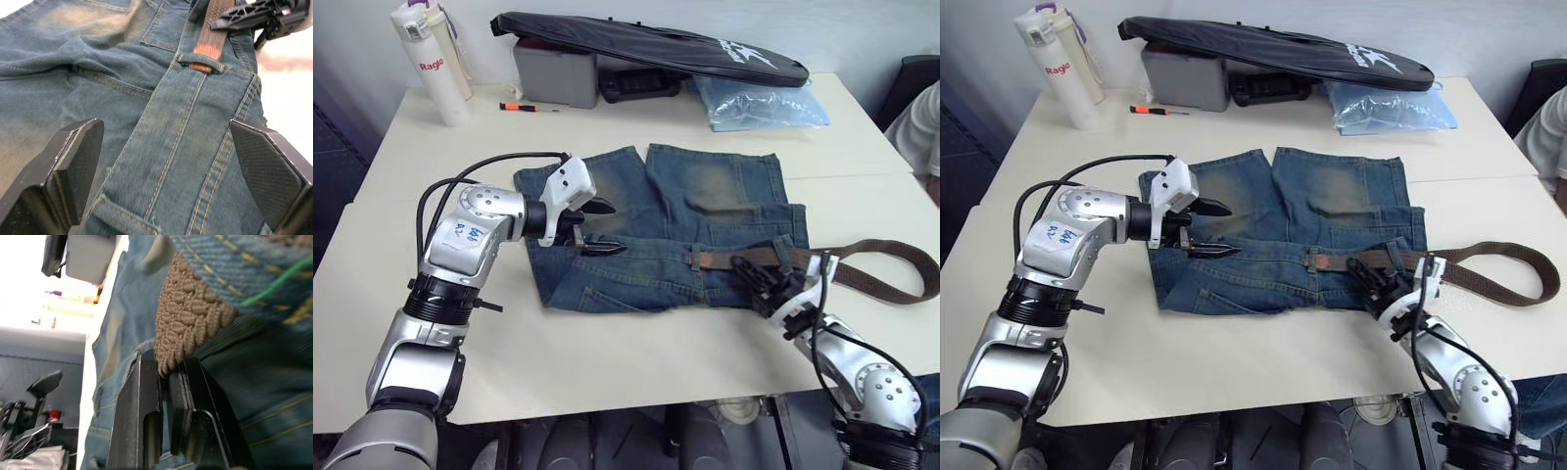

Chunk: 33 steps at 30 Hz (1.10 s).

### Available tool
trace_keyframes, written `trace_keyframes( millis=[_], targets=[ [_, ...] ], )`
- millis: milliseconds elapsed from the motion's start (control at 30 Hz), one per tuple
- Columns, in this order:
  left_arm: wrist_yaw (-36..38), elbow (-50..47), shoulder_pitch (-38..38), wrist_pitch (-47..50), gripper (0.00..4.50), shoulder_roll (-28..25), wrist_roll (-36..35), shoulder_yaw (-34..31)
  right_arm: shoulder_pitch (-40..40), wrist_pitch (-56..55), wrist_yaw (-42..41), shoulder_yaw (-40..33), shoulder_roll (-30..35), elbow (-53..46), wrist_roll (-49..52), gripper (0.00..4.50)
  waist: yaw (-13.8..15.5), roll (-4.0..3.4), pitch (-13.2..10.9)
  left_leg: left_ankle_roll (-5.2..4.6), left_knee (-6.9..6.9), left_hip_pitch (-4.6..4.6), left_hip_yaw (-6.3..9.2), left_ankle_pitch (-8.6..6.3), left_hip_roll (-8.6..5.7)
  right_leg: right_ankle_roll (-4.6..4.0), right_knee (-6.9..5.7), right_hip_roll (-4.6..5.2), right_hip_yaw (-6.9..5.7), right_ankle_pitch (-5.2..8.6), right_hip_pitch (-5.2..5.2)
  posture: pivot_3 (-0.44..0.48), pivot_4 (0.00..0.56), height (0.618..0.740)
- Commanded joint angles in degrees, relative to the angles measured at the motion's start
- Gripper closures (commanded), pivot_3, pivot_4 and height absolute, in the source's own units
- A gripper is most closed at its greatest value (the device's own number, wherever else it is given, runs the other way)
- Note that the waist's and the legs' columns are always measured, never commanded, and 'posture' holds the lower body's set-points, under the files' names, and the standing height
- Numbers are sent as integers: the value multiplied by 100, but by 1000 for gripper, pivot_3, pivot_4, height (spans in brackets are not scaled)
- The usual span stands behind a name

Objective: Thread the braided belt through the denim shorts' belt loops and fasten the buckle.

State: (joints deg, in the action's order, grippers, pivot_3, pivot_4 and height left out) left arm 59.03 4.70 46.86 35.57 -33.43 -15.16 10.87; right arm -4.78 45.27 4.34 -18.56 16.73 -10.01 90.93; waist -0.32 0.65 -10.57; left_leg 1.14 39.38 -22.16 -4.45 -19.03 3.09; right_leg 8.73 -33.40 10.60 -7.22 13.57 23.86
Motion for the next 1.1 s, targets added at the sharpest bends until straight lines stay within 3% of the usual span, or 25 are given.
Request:
trace_keyframes(
  millis=[33, 267, 433, 633, 867, 1100],
  targets=[
    [-1, -134, 151, -91, 0, 38, 26, -15, -106, 96, 133, 380, -244, -339, 67, 4477, -1, 0, 0, 1, -2, 0, -1, 0, 0, 0, 0, 0, 2, 0, 2, 0, 150, 740],
    [-8, -132, 165, -88, 0, 106, 27, 17, -457, 143, 532, 1119, -513, -400, -684, 4477, 4, 0, 0, 3, -5, -2, -11, 1, -1, 0, -1, 0, 10, 0, 10, 0, 150, 740],
    [-8, -110, 181, -108, 0, 157, 33, 23, -369, 35, 710, 968, -561, -398, -790, 4477, 7, 0, 0, 3, -8, -1, -14, 2, 1, -2, -3, -2, 13, 1, 13, 0, 150, 740],
    [1, -73, 178, -144, 0, 209, 43, 34, -91, -124, 978, 403, -419, -724, -218, 2083, 24, 0, 0, 3, -8, -1, -15, 2, 1, -1, -3, -1, 14, 1, 13, 0, 150, 740],
    [32, 26, 201, -259, 0, 259, 78, 70, 17, -316, 1284, 38, -81, -1219, 297, 2083, 35, 0, 0, 3, -8, -2, -15, 2, 1, -1, -2, -1, 15, 1, 14, 0, 150, 740],
    [79, 76, 235, -327, 0, 298, 128, 78, -79, -606, 1291, -196, -46, -894, 282, 2083, 33, 0, 0, 3, -9, -3, -17, 2, 0, -1, -2, -1, 17, 1, 16, 0, 150, 740]
  ],
)
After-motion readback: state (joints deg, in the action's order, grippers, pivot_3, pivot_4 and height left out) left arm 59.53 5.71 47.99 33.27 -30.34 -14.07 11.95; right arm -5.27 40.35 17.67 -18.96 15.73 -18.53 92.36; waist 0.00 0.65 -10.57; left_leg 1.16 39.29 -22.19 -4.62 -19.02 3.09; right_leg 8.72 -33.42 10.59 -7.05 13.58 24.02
